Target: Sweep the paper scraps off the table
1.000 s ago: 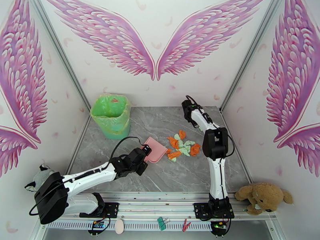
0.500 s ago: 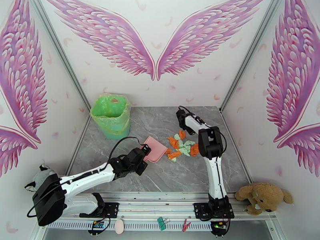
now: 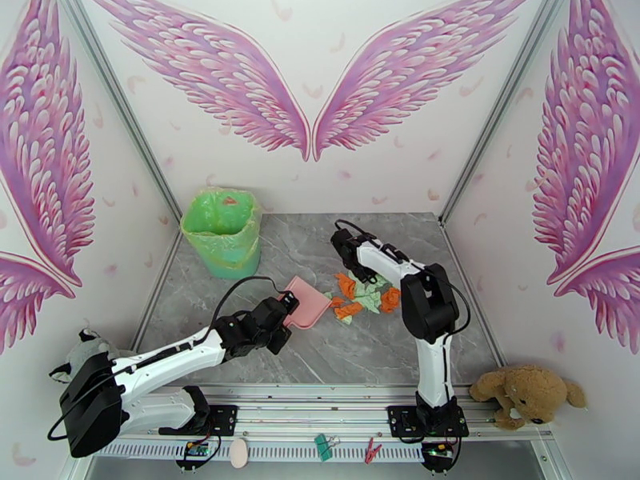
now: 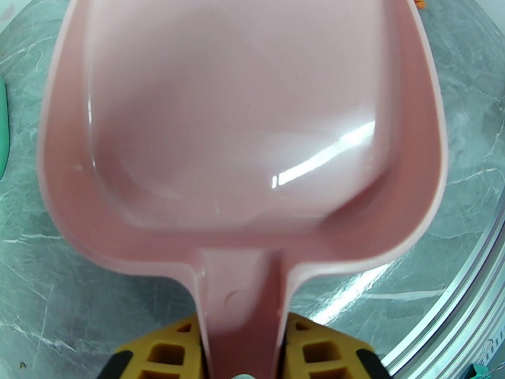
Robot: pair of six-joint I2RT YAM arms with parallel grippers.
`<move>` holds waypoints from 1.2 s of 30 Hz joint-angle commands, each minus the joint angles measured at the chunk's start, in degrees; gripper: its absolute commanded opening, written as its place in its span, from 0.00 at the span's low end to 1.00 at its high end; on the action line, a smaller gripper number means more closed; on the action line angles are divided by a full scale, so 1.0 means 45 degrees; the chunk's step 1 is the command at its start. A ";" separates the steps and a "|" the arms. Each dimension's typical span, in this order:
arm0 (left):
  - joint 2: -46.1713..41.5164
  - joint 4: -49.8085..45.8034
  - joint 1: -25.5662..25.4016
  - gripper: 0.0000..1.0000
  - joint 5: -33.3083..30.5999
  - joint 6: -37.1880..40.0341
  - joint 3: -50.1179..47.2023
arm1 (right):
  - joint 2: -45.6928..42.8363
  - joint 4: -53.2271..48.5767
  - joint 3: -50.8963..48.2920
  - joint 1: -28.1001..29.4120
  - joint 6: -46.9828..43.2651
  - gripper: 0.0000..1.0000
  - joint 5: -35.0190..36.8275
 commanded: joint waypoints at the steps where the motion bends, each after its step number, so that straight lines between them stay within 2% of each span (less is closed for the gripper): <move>1: -0.0124 -0.0757 -0.0067 0.00 -0.0030 -0.0088 0.0573 | -0.0941 -0.0957 -0.0423 0.0287 0.0819 0.00 -0.1245; 7: 0.0112 -0.2127 -0.0181 0.00 -0.0005 0.0250 0.1286 | -0.2974 -0.1534 -0.0670 0.0390 0.1217 0.00 -0.1030; 13: 0.0698 -0.2800 -0.0561 0.00 0.0284 0.0494 0.1928 | -0.4578 -0.1800 -0.0794 0.0380 0.1058 0.00 0.0085; 17: 0.1642 -0.3697 -0.0811 0.00 0.0699 0.0725 0.2873 | -0.4767 -0.1823 -0.1031 0.0237 0.0903 0.00 0.0475; 25: 0.3741 -0.7428 -0.1953 0.00 0.0960 0.0909 0.5051 | -0.5036 -0.1433 -0.1973 0.0117 0.0843 0.00 0.0304; 33: 0.4283 -0.8247 -0.2069 0.00 0.1565 0.1010 0.5407 | -0.5058 -0.1156 -0.2206 -0.0076 0.0727 0.00 0.0176; 36: 0.4646 -0.8206 -0.1891 0.00 0.1128 0.1223 0.5362 | -0.5117 -0.0932 -0.2390 -0.0138 0.0679 0.00 0.0015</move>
